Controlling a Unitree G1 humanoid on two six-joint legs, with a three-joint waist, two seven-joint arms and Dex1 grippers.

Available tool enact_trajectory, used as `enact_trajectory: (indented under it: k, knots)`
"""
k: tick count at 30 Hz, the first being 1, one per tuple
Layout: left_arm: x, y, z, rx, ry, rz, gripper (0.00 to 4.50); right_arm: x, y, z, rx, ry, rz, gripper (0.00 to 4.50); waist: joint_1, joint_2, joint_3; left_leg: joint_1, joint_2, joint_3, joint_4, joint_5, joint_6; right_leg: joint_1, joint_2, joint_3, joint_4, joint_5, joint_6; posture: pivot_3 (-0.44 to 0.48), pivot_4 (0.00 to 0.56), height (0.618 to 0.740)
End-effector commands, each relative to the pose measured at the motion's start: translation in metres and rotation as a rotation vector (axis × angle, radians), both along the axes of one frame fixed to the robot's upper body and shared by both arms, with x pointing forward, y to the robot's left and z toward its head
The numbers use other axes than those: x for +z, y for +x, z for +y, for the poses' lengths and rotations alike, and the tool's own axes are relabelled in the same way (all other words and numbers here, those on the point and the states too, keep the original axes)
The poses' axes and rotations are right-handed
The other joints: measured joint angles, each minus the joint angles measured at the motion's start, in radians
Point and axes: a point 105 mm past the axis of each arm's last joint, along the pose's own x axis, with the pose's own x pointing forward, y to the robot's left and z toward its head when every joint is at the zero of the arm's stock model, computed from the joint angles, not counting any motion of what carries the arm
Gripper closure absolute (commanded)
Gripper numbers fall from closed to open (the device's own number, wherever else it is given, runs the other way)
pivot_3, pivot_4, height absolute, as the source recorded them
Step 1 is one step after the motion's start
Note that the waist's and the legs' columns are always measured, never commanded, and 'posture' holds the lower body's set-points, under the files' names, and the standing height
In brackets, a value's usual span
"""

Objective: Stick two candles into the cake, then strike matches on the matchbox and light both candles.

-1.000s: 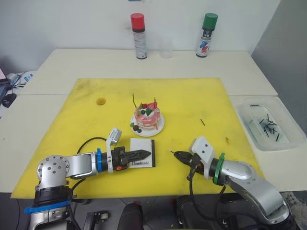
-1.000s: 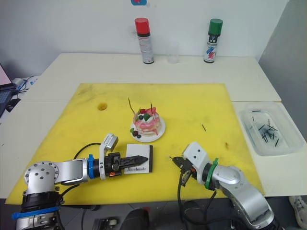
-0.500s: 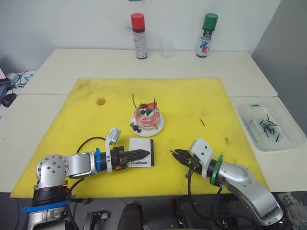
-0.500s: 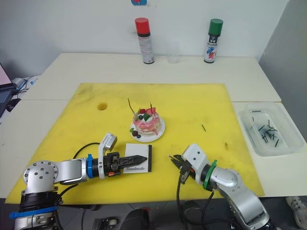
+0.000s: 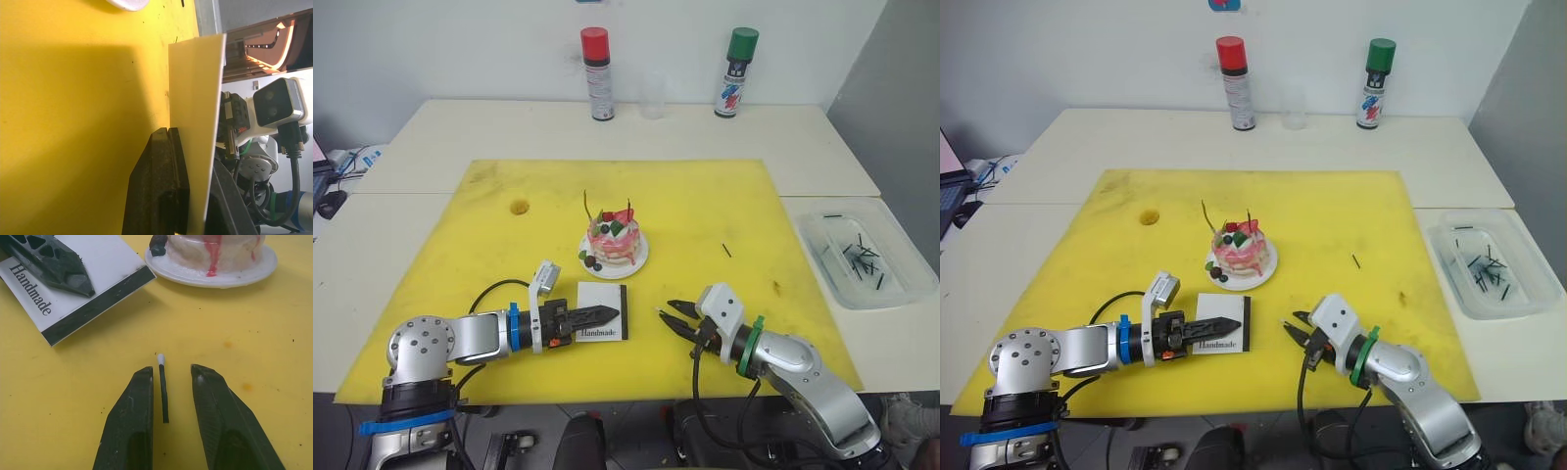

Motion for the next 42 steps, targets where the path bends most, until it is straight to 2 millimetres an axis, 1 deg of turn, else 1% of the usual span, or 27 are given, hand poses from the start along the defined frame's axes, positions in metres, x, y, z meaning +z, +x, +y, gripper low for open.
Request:
enact_trajectory:
  k: [1, 6, 9, 11, 16, 21, 22, 26, 29, 31, 33, 36, 42]
  knots:
    - [-0.001, 0.003, 0.004, 0.023, 0.016, -0.004, 4.50, -0.001, 0.001, 0.002, -0.003, 0.005, -0.005, 3.27, 0.000, 0.000, 0.000, 0.000, 0.000, 0.000, 0.000, 0.000, 0.000, 0.000, 0.000, 0.000, 0.000, 0.000, 0.000, 0.000, 0.150, 0.684]
    - [0.000, 0.003, 0.004, 0.021, 0.016, -0.004, 4.50, -0.005, -0.002, 0.002, 0.003, 0.006, 0.011, 3.27, 0.000, -0.001, -0.001, 0.000, 0.000, 0.000, 0.000, 0.000, 0.000, 0.000, 0.000, 0.000, 0.000, 0.000, 0.000, 0.000, 0.150, 0.684]
    - [0.000, 0.002, 0.004, 0.020, 0.015, -0.004, 4.50, -0.007, -0.004, 0.003, 0.010, -0.004, 0.017, 3.86, 0.000, -0.001, -0.001, 0.000, 0.000, 0.000, 0.000, 0.000, 0.000, 0.001, 0.000, 0.000, 0.000, 0.000, 0.000, 0.000, 0.150, 0.684]
    - [0.000, 0.001, 0.004, 0.018, 0.016, -0.004, 4.50, -0.007, -0.004, 0.004, 0.019, -0.013, 0.014, 4.46, 0.000, -0.002, -0.001, 0.000, 0.000, 0.000, 0.000, 0.000, 0.000, 0.001, 0.000, 0.000, 0.000, 0.000, 0.000, 0.000, 0.150, 0.684]
    - [0.005, -0.003, 0.009, -0.006, 0.024, -0.022, 4.50, -0.006, -0.004, 0.003, 0.028, -0.040, 0.011, 4.46, 0.000, -0.003, -0.002, 0.001, 0.000, -0.001, 0.000, 0.000, 0.000, 0.001, 0.000, 0.000, 0.000, 0.001, 0.001, 0.000, 0.150, 0.684]
    - [0.031, 0.004, 0.015, -0.046, 0.054, -0.205, 4.50, 0.023, 0.004, -0.002, 0.025, 0.015, -0.054, 4.46, 0.003, -0.003, -0.002, 0.000, 0.000, -0.001, 0.000, 0.000, 0.000, 0.000, 0.000, 0.000, 0.000, -0.001, -0.001, 0.000, 0.150, 0.684]
    - [0.038, 0.006, 0.015, -0.064, 0.052, -0.249, 4.50, 0.034, 0.004, -0.002, 0.045, 0.026, -0.079, 4.46, 0.006, -0.003, -0.002, 0.000, 0.000, -0.001, 0.000, 0.000, 0.000, 0.000, 0.000, 0.000, 0.000, -0.001, -0.002, 0.000, 0.150, 0.684]
    - [0.060, 0.009, 0.006, -0.152, 0.020, -0.369, 4.50, 0.074, 0.000, -0.004, 0.159, 0.033, -0.216, 4.46, 0.010, -0.003, -0.001, -0.002, -0.001, 0.000, 0.001, 0.000, -0.001, 0.000, -0.001, 0.000, -0.001, -0.002, -0.003, 0.000, 0.150, 0.684]
    - [0.068, 0.011, 0.000, -0.201, 0.017, -0.422, 4.50, 0.095, -0.003, -0.002, 0.246, 0.013, -0.291, 4.46, 0.011, -0.003, -0.001, -0.003, -0.001, 0.000, 0.001, 0.000, -0.001, 0.000, -0.001, -0.001, -0.001, 0.000, 0.000, 0.000, 0.150, 0.684]
    - [0.075, 0.016, -0.007, -0.217, 0.010, -0.462, 4.50, 0.108, -0.004, 0.004, 0.316, -0.020, -0.337, 4.46, 0.013, -0.003, -0.001, -0.003, -0.001, -0.001, 0.000, 0.000, -0.001, 0.000, -0.001, -0.002, -0.001, 0.000, 0.001, 0.000, 0.150, 0.684]
    - [0.082, 0.018, -0.012, -0.237, 0.005, -0.497, 4.50, 0.113, -0.005, 0.011, 0.369, -0.044, -0.352, 4.46, 0.013, -0.003, -0.001, -0.004, -0.001, -0.001, 0.000, 0.000, -0.001, -0.001, -0.001, -0.002, -0.001, 0.000, 0.000, 0.000, 0.150, 0.684]
    - [0.087, 0.019, -0.015, -0.251, -0.007, -0.516, 4.50, 0.115, -0.004, 0.017, 0.400, -0.061, -0.359, 4.46, 0.013, -0.003, -0.001, -0.004, 0.000, -0.002, -0.001, 0.000, -0.001, -0.001, 0.000, -0.003, -0.001, 0.000, -0.001, 0.000, 0.150, 0.684]
    - [0.091, 0.016, -0.018, -0.285, -0.011, -0.523, 4.50, 0.109, -0.002, 0.024, 0.467, -0.127, -0.373, 4.46, 0.017, -0.003, -0.001, -0.005, 0.000, -0.003, -0.001, 0.000, -0.001, -0.001, -0.001, -0.004, -0.001, -0.001, -0.001, 0.000, 0.150, 0.684]
